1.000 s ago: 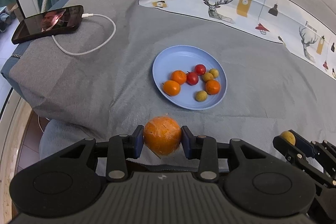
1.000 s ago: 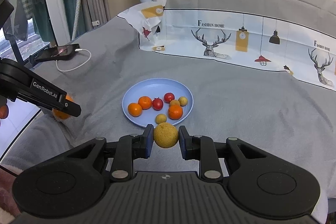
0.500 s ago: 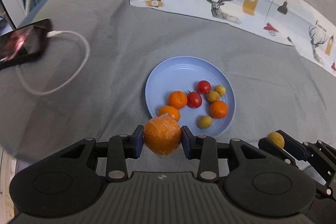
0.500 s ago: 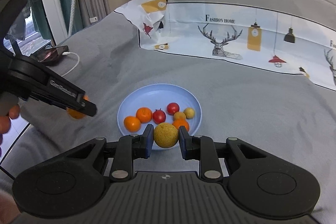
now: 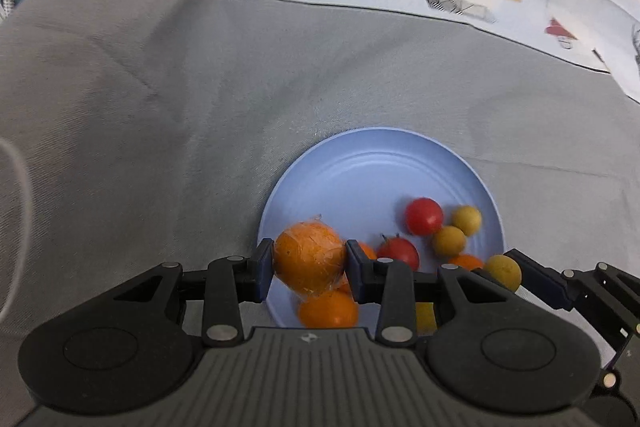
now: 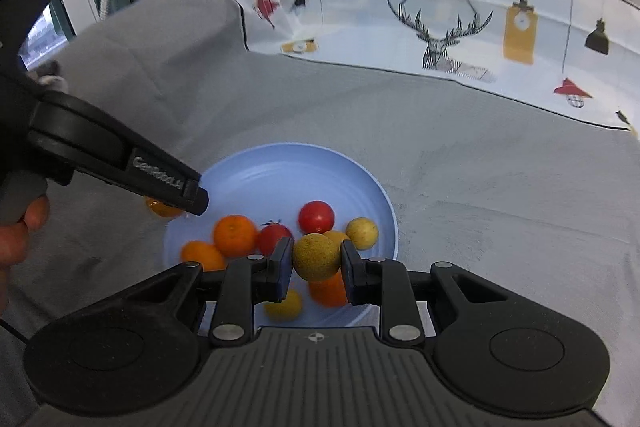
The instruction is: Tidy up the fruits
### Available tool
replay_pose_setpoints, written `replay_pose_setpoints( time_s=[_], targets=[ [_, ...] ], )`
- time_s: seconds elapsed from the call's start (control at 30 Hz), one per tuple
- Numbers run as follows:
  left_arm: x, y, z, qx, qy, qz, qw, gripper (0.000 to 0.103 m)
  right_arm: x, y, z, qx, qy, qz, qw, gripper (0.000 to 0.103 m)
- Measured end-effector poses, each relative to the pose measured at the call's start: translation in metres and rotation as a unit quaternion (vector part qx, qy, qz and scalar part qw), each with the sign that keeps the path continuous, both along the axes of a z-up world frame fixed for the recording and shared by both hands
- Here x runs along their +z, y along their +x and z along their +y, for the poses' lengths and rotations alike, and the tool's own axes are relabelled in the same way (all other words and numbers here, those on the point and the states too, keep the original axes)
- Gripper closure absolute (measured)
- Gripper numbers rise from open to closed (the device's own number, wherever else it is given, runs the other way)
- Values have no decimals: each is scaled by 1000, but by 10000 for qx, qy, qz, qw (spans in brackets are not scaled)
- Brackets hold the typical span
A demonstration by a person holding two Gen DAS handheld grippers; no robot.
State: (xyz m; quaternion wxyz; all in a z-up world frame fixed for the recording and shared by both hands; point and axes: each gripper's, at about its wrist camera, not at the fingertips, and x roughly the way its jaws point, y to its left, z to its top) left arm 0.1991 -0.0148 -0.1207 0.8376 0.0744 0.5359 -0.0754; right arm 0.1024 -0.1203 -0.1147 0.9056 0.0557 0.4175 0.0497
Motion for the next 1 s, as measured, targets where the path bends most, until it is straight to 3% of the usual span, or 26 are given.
replay_pose_setpoints(
  time_s=[0.07, 0.13, 0.17, 0.2, 0.23, 0.33, 0.6, 0.8, 1.0],
  targets=[
    [-5, 7, -3, -32, 31, -4, 10000, 62, -8, 9, 1, 37, -31, 38, 10000, 76],
    [-5, 10, -2, -59, 13, -46, 10000, 47, -13, 16, 2, 127, -37, 58, 9999, 72],
    [-4, 10, -1, -57, 2, -78, 10000, 19, -14, 18, 3, 171, -51, 68, 9998, 64],
    [-2, 8, 1, -34, -21, -159, 9999, 1, -15, 20, 4, 219, -93, 119, 9996, 41],
    [1, 5, 2, -9, -61, -273, 9996, 0, -16, 20, 4, 244, -145, 167, 9995, 27],
    [5, -8, 2, -111, 115, -280, 9995, 0, -12, 8, 5, 140, -251, 144, 9995, 13],
    [31, -82, 10, -218, 128, -439, 9987, 0, 8, -55, 2, -223, -320, 293, 9988, 4],
    [50, -133, 22, -120, 131, -637, 9978, 0, 18, -102, 11, -502, -471, 213, 9974, 2],
    [64, -172, 38, 14, 111, -845, 9964, 0, 42, -137, 15, -738, -637, -267, 9949, 1]
  ],
)
